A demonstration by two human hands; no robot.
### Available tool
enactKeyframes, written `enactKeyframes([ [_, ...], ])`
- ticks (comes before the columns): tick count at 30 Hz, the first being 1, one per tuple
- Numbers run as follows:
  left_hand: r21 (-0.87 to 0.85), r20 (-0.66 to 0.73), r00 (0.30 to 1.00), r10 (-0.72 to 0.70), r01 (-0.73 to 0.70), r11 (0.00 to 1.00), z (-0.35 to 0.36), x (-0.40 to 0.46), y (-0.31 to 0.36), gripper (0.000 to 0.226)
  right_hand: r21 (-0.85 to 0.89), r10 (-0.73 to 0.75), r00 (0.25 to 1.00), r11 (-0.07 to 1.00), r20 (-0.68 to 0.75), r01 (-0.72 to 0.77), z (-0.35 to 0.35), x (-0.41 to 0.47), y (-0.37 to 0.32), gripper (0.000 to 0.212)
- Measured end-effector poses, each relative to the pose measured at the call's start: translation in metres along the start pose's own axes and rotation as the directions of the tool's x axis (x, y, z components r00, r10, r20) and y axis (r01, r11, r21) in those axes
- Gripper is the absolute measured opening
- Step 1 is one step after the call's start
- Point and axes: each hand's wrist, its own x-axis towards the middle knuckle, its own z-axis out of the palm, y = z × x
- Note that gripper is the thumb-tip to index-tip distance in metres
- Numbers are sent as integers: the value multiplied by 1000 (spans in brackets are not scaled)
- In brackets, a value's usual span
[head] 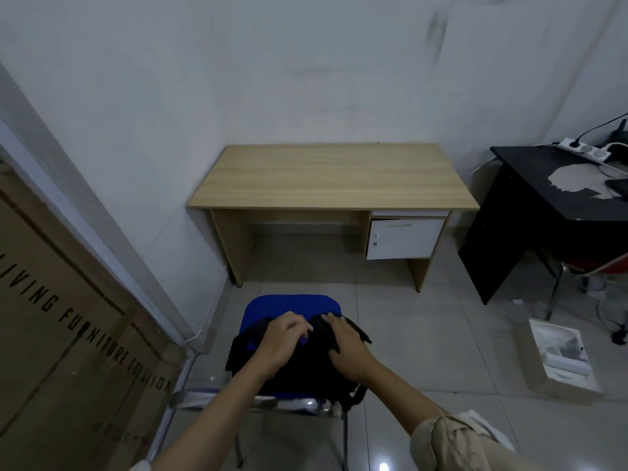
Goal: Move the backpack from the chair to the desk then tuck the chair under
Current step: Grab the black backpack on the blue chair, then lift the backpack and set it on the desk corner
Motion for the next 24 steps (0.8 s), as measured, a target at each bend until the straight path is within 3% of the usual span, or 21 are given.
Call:
enactKeyframes([
  [3,-122,2,1000,28,-28,992,11,18,40,19,52,-66,995,996,-79,70,-29,13,-3,68],
  [6,-346,-48,997,-67,47,937,17,38,87,21,106,-119,960,983,-254,150,-61,22,-1,71],
  [10,-729,-84,969,-231,98,677,16,62,146,42,219,-23,875,965,-484,147,-93,18,20,83],
  [12,-831,-85,963,-255,72,551,19,66,173,32,316,59,838,939,-542,138,-97,7,35,84],
  [15,-897,-57,968,-243,58,439,35,66,212,18,344,108,857,935,-505,84,-89,-15,62,98],
  [19,-918,4,991,-137,58,393,65,63,251,13,26,99,871,995,-481,-99,-94,-27,98,129],
  [22,-906,70,997,-24,73,417,92,62,274,27,7,81,827,996,-557,-93,-132,-17,109,128],
  [24,-894,95,995,41,67,443,108,64,287,21,18,56,801,998,-595,-56,-158,-6,107,119],
])
